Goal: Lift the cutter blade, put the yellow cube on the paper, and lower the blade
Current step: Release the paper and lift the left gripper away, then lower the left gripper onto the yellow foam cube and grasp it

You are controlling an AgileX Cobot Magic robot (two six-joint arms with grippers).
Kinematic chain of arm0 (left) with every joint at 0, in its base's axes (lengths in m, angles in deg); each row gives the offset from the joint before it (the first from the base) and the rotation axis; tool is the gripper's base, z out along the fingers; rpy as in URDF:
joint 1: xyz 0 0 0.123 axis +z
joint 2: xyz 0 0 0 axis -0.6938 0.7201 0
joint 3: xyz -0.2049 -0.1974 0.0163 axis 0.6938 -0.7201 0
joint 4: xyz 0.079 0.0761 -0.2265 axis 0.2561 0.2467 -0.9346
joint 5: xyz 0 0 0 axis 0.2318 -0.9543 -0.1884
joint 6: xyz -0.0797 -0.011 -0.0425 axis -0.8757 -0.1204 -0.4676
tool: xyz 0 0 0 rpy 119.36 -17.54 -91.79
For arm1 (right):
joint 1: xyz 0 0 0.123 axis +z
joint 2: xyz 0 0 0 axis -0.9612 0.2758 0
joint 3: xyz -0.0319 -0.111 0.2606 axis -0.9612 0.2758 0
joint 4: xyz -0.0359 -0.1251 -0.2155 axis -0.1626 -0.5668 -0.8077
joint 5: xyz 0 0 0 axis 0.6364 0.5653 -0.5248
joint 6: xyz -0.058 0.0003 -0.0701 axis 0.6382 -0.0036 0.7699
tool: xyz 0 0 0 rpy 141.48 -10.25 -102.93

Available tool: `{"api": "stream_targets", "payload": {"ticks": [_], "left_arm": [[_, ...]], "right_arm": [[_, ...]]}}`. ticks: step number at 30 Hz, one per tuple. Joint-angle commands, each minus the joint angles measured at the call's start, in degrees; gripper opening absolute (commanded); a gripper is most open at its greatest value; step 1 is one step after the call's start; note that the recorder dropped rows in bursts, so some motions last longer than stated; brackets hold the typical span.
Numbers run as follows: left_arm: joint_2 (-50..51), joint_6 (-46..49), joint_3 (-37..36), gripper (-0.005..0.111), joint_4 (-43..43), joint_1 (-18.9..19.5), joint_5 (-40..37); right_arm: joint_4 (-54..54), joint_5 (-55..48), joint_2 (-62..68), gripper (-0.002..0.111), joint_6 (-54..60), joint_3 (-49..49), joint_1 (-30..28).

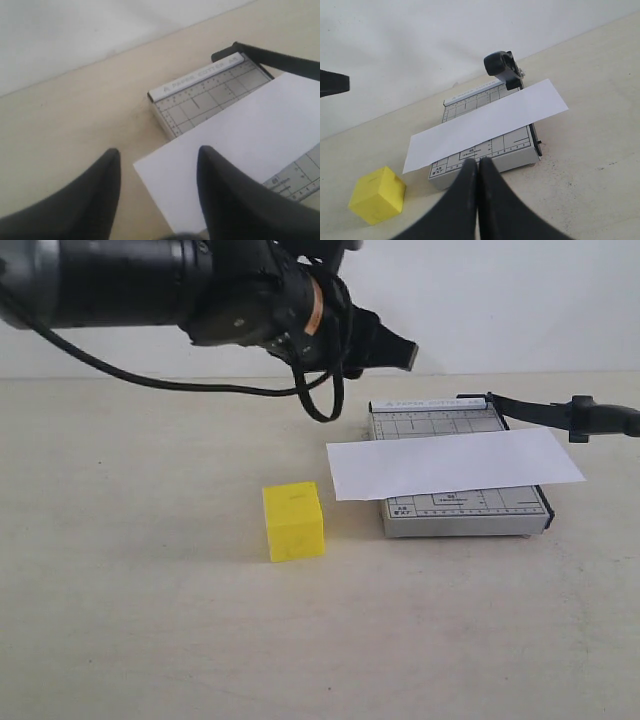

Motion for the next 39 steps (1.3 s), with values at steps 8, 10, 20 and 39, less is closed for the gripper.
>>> {"api": "stream_targets", "payload": {"ticks": [8, 10, 20, 39], "left_arm": [[-2.9, 2.6, -0.6, 0.071, -17.7, -0.1, -13.8], [-2.9, 2.5, -0.6, 0.078, -17.7, -0.1, -14.9], [-1.1, -11.5, -0.6, 0.081, -19.2, -0.1, -24.2], [6.4, -12.0, -0.6, 0.081, -21.3, 0.5, -19.7]], "right_arm": [[-0.3, -0.1, -0.3, 0.000, 0.1, 0.3, 0.0], [-0.3, -0.1, -0.3, 0.000, 0.1, 0.3, 0.0], [-0.3, -0.1, -0.3, 0.000, 0.1, 0.3, 0.0], [-0.3, -0.1, -0.3, 0.000, 0.1, 0.3, 0.0]]}}
